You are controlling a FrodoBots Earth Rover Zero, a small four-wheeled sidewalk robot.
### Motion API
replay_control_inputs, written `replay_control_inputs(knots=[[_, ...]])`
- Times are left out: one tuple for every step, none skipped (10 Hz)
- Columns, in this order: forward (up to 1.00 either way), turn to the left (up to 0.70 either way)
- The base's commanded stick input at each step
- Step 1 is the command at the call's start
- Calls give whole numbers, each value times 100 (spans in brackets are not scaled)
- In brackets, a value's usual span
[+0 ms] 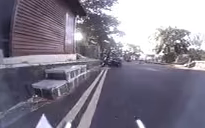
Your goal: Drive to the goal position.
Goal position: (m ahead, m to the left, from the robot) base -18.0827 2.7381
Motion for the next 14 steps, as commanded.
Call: replay_control_inputs(knots=[[0,50],[0,50],[0,50],[0,50],[0,50],[0,50],[0,50],[0,50],[0,50],[0,50],[0,50],[0,50],[0,50],[0,50]])
